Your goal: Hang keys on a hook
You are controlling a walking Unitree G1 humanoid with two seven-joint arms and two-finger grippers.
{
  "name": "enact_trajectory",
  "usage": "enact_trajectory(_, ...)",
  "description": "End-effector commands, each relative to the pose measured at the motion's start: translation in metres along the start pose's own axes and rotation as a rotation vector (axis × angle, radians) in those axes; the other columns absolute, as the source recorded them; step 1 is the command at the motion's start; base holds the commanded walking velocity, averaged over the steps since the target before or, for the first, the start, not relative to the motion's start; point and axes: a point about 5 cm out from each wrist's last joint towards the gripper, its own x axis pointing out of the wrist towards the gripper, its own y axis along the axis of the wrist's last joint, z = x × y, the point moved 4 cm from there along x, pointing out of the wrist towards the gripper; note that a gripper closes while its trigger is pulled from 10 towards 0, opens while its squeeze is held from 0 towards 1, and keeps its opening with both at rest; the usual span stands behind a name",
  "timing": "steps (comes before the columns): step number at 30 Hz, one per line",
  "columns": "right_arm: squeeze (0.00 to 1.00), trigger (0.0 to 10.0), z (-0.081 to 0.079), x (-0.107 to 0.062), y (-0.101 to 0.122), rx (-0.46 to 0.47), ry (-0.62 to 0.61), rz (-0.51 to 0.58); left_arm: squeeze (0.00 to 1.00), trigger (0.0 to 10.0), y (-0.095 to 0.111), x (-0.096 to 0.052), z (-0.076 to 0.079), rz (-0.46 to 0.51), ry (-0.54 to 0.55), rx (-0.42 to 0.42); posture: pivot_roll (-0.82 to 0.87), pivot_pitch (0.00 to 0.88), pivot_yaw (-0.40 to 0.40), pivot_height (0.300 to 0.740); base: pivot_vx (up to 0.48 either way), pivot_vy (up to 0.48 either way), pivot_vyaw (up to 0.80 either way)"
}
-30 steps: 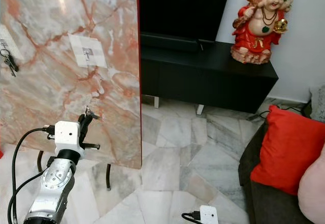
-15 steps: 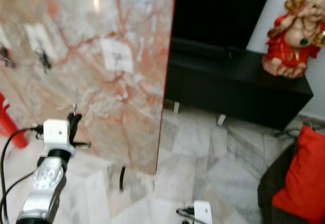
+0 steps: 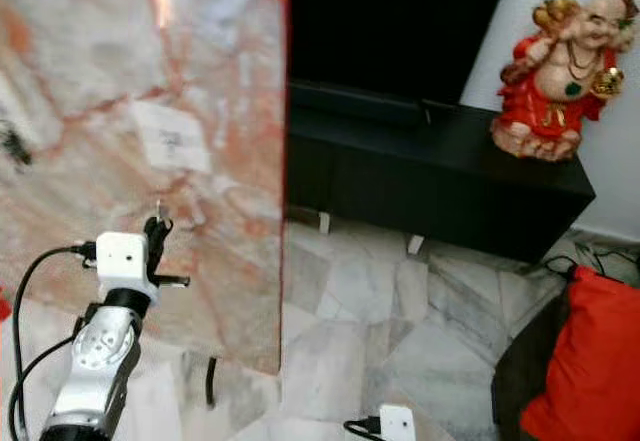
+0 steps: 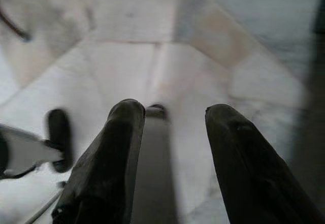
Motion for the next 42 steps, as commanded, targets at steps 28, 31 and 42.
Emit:
enact_trajectory(28,0.0,10.0,-0.012,0.002,0.01,-0.012,0.021,0.012,0.0,10.0,0.053,0.031,-0.029,0.164,0.065,0.052,0.07,0.0,-0.094,0.74,0.0,0.0,0.0)
enact_trajectory(31,0.0,10.0,-0.012,0.002,0.009,-0.011,0.02,0.01,0.0,10.0,0.055,0.032,-0.03,0.169,0.069,0.05,0.07,0.0,-0.095,0.74,0.0,0.0,0.0)
enact_trajectory(42,0.0,10.0,-0.006,0.0,-0.005,-0.014,0.014,-0.013,0.0,10.0,0.058,0.035,-0.031,0.178,0.075,0.044,0.07,0.001,-0.095,0.74,0.0,0.0,0.0)
